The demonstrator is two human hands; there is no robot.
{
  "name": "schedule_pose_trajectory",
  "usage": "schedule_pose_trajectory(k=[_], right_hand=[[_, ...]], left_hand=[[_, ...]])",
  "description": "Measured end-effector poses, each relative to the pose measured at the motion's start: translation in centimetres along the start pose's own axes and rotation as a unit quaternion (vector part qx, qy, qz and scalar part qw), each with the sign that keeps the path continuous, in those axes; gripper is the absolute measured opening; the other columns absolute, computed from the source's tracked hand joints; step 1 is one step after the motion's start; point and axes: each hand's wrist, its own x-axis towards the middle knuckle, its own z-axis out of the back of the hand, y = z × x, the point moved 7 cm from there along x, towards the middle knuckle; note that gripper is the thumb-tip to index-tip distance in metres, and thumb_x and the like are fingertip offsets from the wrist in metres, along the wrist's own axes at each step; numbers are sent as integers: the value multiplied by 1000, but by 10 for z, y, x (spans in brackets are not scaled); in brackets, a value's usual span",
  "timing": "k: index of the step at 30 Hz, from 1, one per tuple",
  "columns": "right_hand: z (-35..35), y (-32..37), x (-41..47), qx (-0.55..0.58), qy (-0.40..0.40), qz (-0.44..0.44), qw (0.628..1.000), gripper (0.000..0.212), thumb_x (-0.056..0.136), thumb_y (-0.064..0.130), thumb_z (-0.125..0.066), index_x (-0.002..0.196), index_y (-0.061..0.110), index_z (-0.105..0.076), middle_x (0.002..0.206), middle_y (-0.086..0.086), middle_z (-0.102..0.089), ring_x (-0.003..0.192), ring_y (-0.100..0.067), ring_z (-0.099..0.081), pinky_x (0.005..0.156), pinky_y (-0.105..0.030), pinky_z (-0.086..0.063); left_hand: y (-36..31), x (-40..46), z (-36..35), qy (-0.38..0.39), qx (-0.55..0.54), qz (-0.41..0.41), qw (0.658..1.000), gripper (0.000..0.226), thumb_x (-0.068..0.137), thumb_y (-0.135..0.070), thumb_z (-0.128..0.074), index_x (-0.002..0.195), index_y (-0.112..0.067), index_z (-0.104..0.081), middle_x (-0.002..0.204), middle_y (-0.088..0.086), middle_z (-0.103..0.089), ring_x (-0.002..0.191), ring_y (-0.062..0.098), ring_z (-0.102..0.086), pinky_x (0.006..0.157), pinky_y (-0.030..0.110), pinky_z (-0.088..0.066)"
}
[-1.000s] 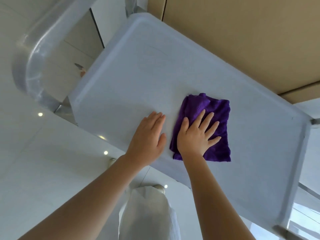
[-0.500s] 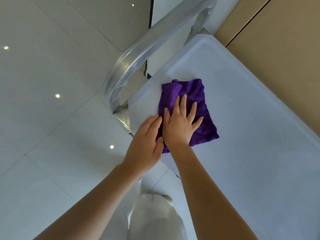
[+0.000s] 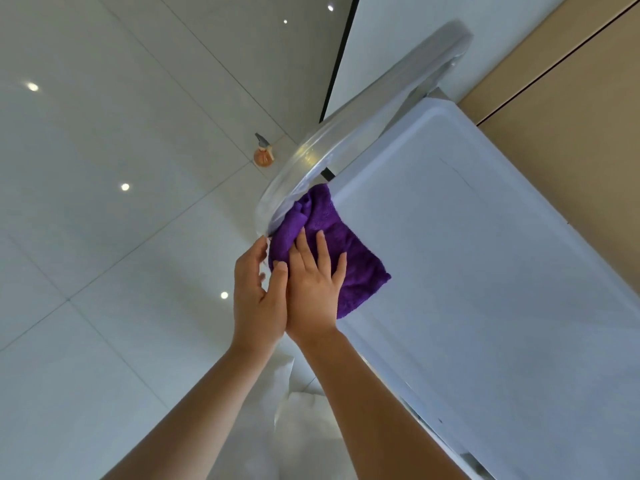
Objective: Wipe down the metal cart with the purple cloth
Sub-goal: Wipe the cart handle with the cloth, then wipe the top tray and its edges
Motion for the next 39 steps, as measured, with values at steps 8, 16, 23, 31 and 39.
schedule_pose_trajectory(k=[8,16,23,31,39], right_hand=[[15,8,-26,253,80,-25,964,48,92,33,-23,113,18,-64,122,10,-60,138,-14,-31,117,-42,3],[48,24,-44,510,100,-53,852,36,77,16,-38,73,48,-53,74,21,-54,78,-8,-51,77,-31,-41],[89,-21,-48,467,54,-44,882,34,84,8,-47,109,30,-55,126,17,-48,116,3,-42,87,-1,-34],[85,-93,-39,370,103,-108,917,30,93,12,-44,119,22,-54,128,8,-49,98,-1,-50,77,-4,-37],[63,-96,-17,190,134,-58,971,43,95,18,-42,138,18,-41,149,3,-33,138,-13,-26,115,-28,-18]], left_hand=[[11,-22,-13,144,-176,238,944,24,96,-35,-43,109,-30,-61,108,1,-69,102,12,-64,87,26,-48],[-27,-40,2,114,-210,159,958,45,77,-46,-60,111,-17,-64,100,10,-68,100,20,-65,85,31,-49],[-68,-40,39,-94,-214,90,968,11,92,-20,-54,86,-25,-62,78,-3,-66,79,18,-63,68,29,-49],[-116,-42,35,-99,-53,-87,990,14,96,-19,-48,93,-32,-48,79,-7,-57,71,7,-57,58,11,-47],[-85,9,-21,32,399,-211,892,66,92,-61,-15,135,-13,-30,140,29,-32,124,46,-38,96,59,-39]])
